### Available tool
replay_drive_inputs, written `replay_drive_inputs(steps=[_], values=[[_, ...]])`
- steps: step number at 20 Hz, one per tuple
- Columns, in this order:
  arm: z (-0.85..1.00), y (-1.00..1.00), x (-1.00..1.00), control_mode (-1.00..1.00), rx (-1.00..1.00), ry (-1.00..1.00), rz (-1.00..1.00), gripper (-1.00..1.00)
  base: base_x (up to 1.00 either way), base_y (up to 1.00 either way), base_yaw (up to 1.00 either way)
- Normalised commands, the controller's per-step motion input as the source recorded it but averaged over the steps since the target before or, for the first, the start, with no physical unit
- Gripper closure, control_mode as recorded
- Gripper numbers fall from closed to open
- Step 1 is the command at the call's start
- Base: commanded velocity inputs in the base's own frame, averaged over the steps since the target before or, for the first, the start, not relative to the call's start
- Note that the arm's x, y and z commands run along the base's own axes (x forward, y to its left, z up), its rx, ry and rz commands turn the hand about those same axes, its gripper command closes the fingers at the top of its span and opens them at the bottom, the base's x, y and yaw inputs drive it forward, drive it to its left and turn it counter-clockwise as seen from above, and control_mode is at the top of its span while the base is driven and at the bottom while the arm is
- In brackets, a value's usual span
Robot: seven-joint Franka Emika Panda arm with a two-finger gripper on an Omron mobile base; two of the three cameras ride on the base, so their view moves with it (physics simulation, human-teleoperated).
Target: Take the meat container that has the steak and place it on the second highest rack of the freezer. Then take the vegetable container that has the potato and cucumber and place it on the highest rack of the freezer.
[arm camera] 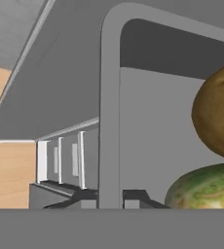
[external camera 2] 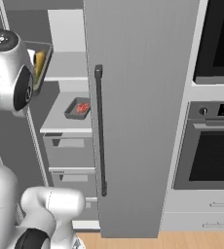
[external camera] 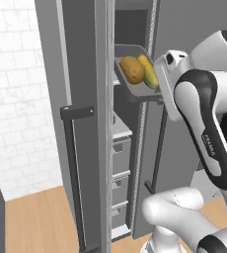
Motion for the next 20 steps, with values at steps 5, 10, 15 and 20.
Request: replay_drive_inputs(steps=[5, 10, 15, 20], values=[[0.12, 0.27, 0.51, -1.00, -0.05, 0.03, -0.01, 1.00, 0.00, 0.00, 0.00], [0.01, 0.19, 0.70, -1.00, -0.02, 0.02, -0.01, 1.00, 0.00, 0.00, 0.00], [0.06, -0.03, 0.86, -1.00, 0.00, 0.10, 0.00, 1.00, 0.00, 0.00, 0.00], [0.00, 0.00, 0.81, -1.00, 0.00, 0.02, 0.00, 1.00, 0.00, 0.00, 0.00]])
